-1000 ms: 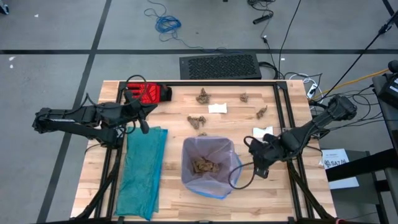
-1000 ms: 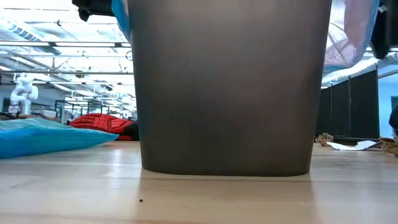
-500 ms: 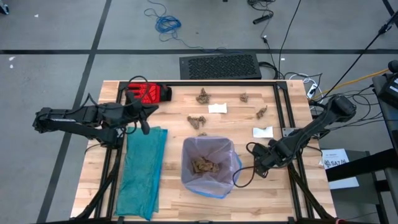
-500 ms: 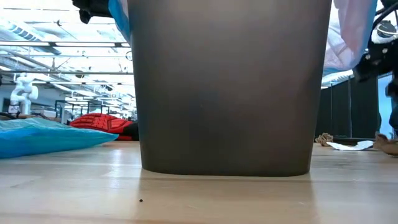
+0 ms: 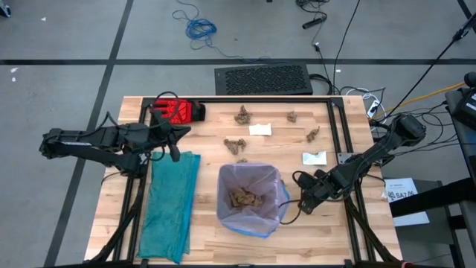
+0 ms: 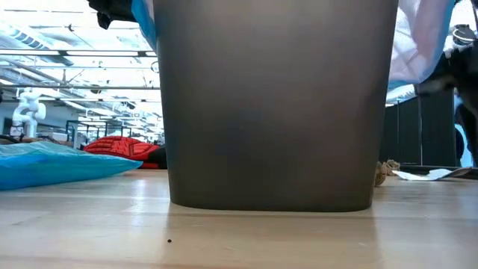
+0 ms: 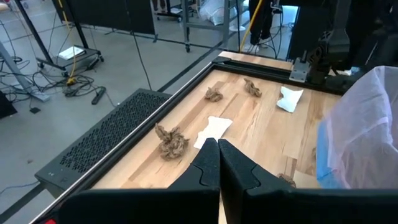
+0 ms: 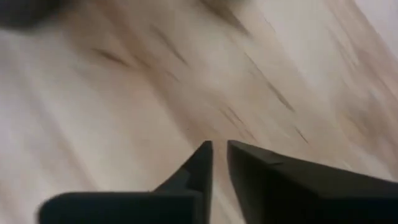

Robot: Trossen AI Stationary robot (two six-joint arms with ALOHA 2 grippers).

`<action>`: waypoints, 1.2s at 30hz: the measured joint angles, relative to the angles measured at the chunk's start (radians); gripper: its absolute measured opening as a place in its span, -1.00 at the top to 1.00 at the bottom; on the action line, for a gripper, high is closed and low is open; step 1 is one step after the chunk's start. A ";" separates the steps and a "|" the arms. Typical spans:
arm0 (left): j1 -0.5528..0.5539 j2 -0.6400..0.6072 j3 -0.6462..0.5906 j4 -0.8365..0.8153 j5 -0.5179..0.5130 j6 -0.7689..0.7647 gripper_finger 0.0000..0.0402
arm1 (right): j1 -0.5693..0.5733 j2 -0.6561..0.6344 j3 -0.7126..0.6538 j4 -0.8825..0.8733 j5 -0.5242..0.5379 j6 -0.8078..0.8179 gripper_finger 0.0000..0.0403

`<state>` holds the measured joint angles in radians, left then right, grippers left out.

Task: Place trash/remove bag and relplace
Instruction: Put the brown napkin into the black trash bin

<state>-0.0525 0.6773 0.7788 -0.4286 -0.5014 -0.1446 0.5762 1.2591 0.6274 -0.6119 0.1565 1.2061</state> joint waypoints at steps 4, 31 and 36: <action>0.000 -0.018 0.000 0.000 -0.001 0.015 1.00 | 0.000 -0.001 0.046 0.096 0.136 -0.092 0.46; 0.000 -0.021 0.000 -0.027 -0.006 0.021 1.00 | -0.232 0.053 -0.185 0.599 0.262 -0.295 -0.08; 0.000 -0.021 0.000 -0.026 -0.006 0.020 1.00 | -0.284 0.144 -0.185 0.640 0.202 -0.303 0.26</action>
<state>-0.0528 0.6567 0.7792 -0.4549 -0.5076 -0.1242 0.2917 1.4029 0.4419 0.0278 0.3585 0.9031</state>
